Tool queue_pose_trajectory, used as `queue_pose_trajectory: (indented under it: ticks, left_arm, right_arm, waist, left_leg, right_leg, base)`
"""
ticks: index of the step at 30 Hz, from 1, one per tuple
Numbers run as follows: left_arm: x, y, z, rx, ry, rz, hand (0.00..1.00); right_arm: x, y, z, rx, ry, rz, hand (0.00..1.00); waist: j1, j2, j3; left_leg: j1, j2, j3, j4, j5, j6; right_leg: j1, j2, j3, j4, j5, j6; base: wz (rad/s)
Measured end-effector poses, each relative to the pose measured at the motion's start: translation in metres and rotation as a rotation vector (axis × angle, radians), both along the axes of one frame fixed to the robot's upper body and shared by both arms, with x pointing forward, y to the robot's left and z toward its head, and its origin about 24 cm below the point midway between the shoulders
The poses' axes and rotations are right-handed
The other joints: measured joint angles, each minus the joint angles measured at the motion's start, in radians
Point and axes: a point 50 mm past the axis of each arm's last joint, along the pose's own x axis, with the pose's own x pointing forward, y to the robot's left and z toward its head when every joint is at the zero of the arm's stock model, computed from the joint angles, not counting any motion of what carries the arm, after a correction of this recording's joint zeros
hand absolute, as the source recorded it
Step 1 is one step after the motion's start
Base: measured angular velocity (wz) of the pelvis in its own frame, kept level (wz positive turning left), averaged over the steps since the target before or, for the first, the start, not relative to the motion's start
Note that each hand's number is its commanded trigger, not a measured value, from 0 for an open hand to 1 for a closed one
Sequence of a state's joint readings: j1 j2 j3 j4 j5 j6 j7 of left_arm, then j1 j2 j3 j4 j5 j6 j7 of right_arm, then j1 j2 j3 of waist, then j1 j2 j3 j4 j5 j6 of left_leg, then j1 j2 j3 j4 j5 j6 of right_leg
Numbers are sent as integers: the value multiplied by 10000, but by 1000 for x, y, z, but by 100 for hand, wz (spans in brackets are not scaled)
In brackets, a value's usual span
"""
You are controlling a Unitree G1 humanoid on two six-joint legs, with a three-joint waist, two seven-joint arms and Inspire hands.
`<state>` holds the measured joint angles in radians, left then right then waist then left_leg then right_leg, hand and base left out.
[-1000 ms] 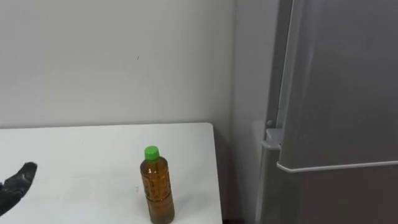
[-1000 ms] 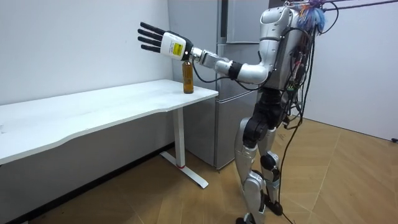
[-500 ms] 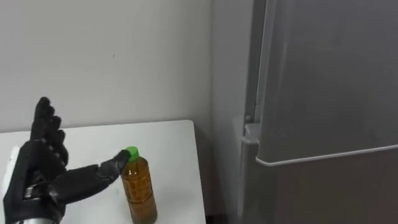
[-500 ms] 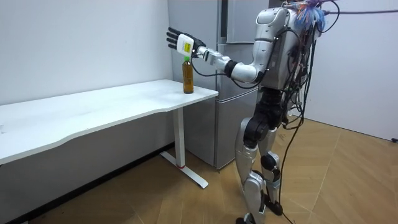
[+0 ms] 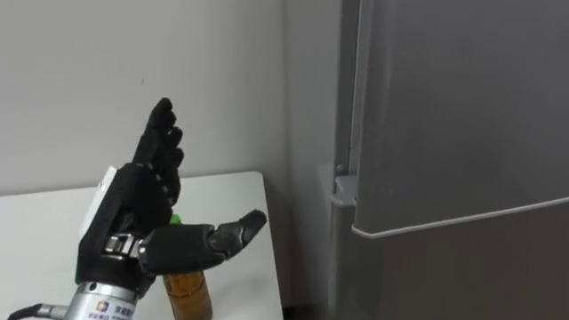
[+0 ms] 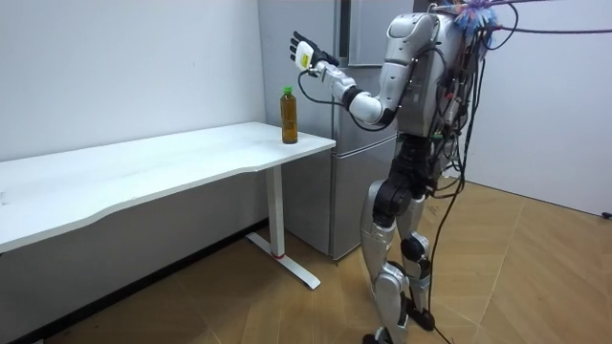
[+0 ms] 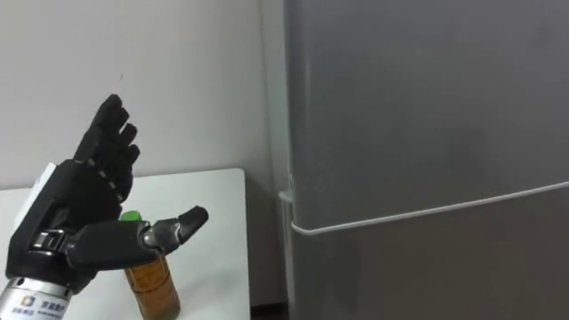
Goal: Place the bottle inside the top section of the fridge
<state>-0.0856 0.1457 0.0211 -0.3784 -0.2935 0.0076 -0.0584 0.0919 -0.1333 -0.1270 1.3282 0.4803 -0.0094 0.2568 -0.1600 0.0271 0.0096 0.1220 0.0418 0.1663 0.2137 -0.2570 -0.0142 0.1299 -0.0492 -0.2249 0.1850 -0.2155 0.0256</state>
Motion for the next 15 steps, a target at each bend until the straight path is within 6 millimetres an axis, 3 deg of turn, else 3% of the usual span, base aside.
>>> queue_pose_trajectory:
  ticks: [5,11,15]
  left_arm:
    - [6,-24,15,411,-496,-1204,0]
    - [7,-33,17,659,-565,-1914,0]
    - [3,-40,21,623,-843,-2381,0]
  right_arm:
    - [7,-3,1,55,-48,224,0]
    - [11,-5,2,-17,-138,286,0]
    - [12,-5,2,-6,-163,308,0]
  waist:
    - [-42,115,-6]
    - [-309,340,45]
    - [-413,379,39]
  left_leg:
    - [-41,-9,-15,6,2,4]
    - [-104,-1,-55,83,2,4]
    - [-108,8,-20,79,2,4]
  right_leg:
    - [18,-5,4,-23,47,15]
    - [19,10,-2,-105,60,-5]
    - [-52,18,19,-103,61,-6]
  base:
    - [0]
    - [0]
    - [0]
